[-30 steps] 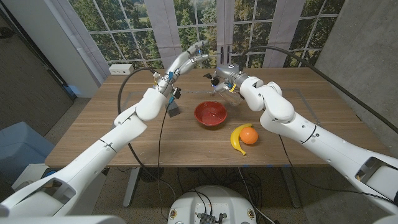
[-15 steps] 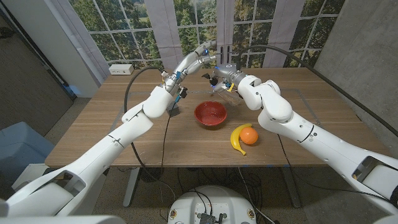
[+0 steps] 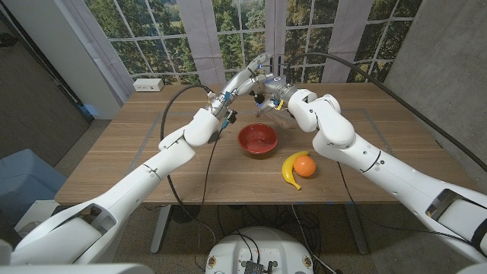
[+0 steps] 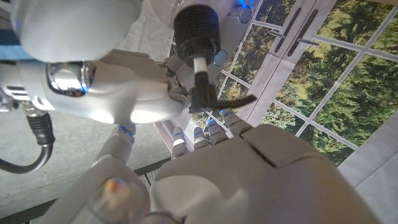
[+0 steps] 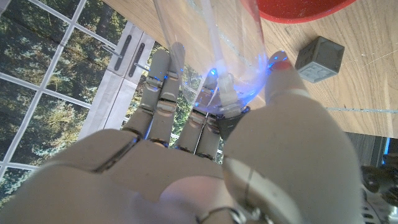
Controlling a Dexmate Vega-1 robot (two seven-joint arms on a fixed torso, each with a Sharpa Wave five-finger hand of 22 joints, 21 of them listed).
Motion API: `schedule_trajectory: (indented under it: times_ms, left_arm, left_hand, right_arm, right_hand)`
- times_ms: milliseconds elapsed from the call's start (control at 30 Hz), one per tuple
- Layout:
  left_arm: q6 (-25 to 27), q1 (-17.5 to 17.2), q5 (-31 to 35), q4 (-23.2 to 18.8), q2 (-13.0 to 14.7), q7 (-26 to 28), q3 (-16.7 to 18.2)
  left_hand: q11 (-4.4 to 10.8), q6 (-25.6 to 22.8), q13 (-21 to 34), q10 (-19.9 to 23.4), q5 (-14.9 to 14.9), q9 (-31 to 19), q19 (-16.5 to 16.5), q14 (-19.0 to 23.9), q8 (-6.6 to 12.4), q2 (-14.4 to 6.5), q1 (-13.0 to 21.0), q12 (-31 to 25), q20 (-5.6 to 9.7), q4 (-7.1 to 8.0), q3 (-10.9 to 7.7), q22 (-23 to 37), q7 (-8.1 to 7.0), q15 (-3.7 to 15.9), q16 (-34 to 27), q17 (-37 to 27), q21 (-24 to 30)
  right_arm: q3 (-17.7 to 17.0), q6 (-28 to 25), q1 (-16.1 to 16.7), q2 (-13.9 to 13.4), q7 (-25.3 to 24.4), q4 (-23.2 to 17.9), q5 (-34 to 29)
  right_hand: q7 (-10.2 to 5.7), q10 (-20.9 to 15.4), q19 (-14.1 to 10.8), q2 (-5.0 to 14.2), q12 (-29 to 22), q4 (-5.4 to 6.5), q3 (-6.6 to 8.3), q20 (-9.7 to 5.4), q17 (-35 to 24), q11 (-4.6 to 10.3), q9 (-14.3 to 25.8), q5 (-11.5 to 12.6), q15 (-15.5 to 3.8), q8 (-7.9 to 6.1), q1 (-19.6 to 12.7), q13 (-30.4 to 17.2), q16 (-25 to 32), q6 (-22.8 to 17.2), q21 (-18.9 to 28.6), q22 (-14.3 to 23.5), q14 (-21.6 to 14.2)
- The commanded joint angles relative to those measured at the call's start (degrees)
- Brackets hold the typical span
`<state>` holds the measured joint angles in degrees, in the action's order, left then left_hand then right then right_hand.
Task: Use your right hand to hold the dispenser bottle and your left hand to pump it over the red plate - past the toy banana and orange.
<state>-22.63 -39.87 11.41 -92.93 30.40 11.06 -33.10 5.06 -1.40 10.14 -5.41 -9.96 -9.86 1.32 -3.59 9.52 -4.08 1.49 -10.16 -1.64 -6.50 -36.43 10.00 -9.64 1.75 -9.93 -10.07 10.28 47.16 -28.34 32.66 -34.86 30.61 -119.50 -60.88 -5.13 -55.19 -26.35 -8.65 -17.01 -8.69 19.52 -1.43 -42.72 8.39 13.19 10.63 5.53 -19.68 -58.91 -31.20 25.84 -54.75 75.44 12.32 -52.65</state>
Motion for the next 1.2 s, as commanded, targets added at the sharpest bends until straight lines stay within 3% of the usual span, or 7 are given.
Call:
schedule_trajectory:
  times_ms: [33, 133, 300, 500, 967, 1200]
  left_arm:
    - [-3.91, 1.18, -4.82, 4.19, -2.11, -3.44, -1.65]
    - [-3.06, 1.27, -5.76, 4.4, -2.49, -4.4, -1.87]
    - [-1.62, 1.49, -5.2, 4.37, -2.8, -4.68, -2.29]
    - [0.95, 1.83, -1.93, 3.13, -2.39, -4.0, -3.06]
    - [0.12, 1.56, -1.92, 1.9, -1.43, -3.2, -2.13]
    - [-0.41, 0.42, -0.1, 0.2, -0.86, 0.26, -0.23]
  left_hand:
    - [0.25, 0.88, 0.12, -1.21, -0.53, -0.24, 1.39, -1.26, 0.45, 0.42, -2.84, -0.3, -0.2, 2.63, 2.29, 0.37, -1.4, 0.3, -0.32, -0.48, 0.28]
    - [0.58, 1.36, 0.11, -2.05, -0.78, -0.24, 1.87, -1.73, 0.46, 0.56, -3.21, -0.18, -0.23, 4.17, 3.34, 0.44, -1.74, 0.34, -0.35, -0.55, 0.36]
    - [0.55, 3.68, 0.11, -5.49, -1.59, -0.19, 4.67, -4.7, 0.34, 0.93, -3.16, 0.17, -0.15, 9.16, 6.6, 0.54, -1.91, 0.23, -0.07, -0.63, 0.22]
    - [0.46, 5.08, 0.09, -7.56, -2.07, -0.13, 7.23, -7.1, 0.41, 0.92, -2.88, 0.17, -0.22, 11.84, 8.2, 0.52, -1.95, -0.07, 0.08, -0.6, -0.03]
    - [0.03, 5.72, 0.06, -7.97, -2.43, -0.08, 7.71, -7.61, 0.54, 0.71, -2.59, -0.16, -0.3, 13.36, 9.02, 0.49, -1.89, 0.15, -0.22, -0.54, 0.34]
    - [-0.15, 5.34, 0.04, -7.16, -2.59, -0.05, 7.36, -7.23, 0.79, 0.69, -2.26, -0.56, -0.37, 13.71, 9.27, 0.44, -1.9, 0.28, -0.45, -0.44, 0.6]
  right_arm:
    - [-0.09, 0.87, 0.75, 0.95, -0.26, 1.04, -5.71]
    - [-0.12, 1.05, 0.65, 1.26, 0.5, 1.24, -5.96]
    - [-0.7, 1.76, 1.13, 1.22, -0.67, 1.23, -5.85]
    - [-1.24, 2.53, 0.8, 1.52, 0.34, 1.57, -4.79]
    - [-2.0, 2.07, 0.95, 1.55, -0.58, 2.48, -3.48]
    - [-2.23, 1.6, 0.78, 1.42, -0.68, 3.59, -1.94]
  right_hand:
    - [0.07, -0.54, 1.7, 16.49, 0.0, 0.0, -0.17, -10.22, -9.7, 0.33, 0.12, 0.23, -18.8, 0.1, -16.85, -0.25, 0.03, -0.53, 0.45, 0.0, -13.45]
    - [0.06, -0.56, 1.75, 16.48, 0.06, -0.01, -0.19, -10.22, -9.74, 0.22, 0.12, 0.23, -18.8, 0.14, -16.87, -0.25, 0.0, -0.53, 0.57, -0.08, -13.52]
    - [0.06, -0.6, 1.82, 16.45, 0.11, -0.05, -0.22, -10.23, -9.78, 0.35, 0.13, 0.23, -18.8, 0.17, -16.94, -0.34, -0.07, -0.6, 0.78, -0.2, -13.59]
    - [-0.02, -0.72, 1.96, 16.43, 0.23, -0.04, -0.27, -10.21, -9.85, 0.09, 0.14, 0.23, -18.78, 0.22, -16.99, -0.37, -0.18, -0.71, 1.09, -0.39, -13.71]
    - [0.04, -0.85, 2.28, 16.4, 0.44, 0.02, -0.4, -10.2, -9.93, 0.23, 0.17, 0.25, -18.78, 0.36, -16.99, -0.57, -0.49, -0.82, 1.67, -0.71, -13.84]
    - [0.08, -1.04, 2.41, 16.41, 0.48, 0.04, -0.44, -10.19, -10.0, 0.19, 0.18, 0.27, -18.76, 0.4, -17.01, -0.61, -0.57, -0.91, 1.9, -0.83, -13.94]
